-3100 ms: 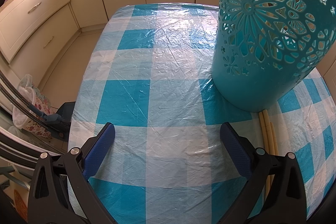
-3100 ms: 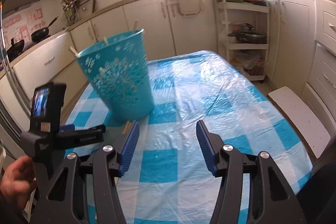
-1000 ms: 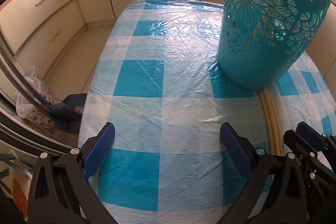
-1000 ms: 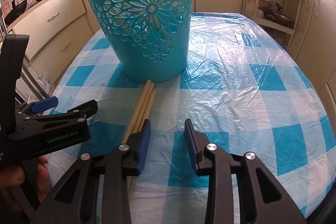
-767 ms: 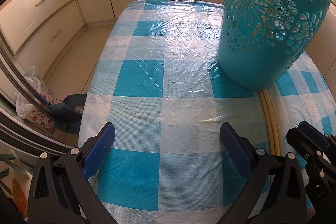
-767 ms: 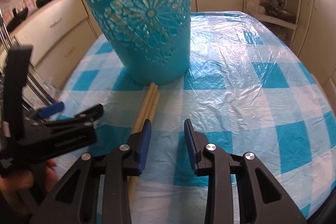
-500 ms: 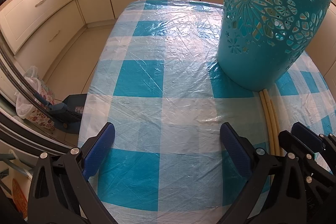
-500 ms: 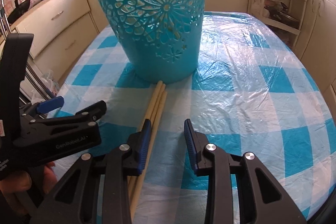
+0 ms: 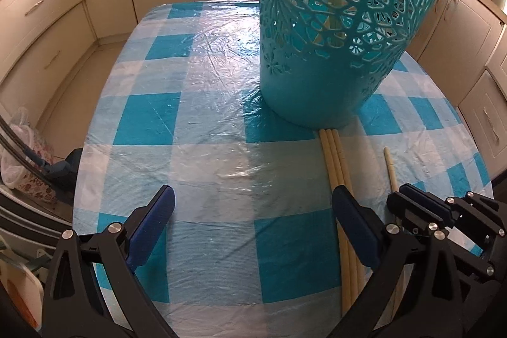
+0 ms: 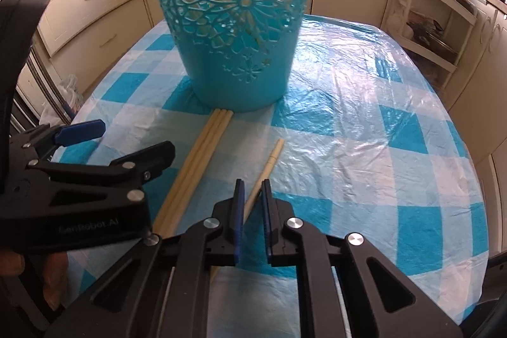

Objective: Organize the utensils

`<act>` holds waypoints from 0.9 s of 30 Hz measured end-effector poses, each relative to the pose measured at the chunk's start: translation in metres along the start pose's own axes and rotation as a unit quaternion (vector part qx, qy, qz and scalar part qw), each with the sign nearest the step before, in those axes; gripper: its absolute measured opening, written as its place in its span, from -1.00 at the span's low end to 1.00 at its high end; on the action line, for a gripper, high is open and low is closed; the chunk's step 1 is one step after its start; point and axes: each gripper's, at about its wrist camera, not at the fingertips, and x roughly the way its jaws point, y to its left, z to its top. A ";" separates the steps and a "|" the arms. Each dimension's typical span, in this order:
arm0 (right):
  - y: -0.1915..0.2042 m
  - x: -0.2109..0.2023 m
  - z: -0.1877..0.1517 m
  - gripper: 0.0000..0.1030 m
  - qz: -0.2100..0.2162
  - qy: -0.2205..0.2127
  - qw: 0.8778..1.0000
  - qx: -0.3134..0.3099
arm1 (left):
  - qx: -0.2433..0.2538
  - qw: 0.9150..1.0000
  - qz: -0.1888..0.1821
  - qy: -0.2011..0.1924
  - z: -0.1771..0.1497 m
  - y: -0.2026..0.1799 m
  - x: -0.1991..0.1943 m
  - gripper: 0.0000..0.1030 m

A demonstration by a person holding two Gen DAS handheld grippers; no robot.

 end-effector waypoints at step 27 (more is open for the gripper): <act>-0.019 -0.002 -0.003 -0.78 0.040 -0.019 0.998 0.039 | 0.020 0.999 -0.024 0.008 0.010 -0.022 0.001 -0.91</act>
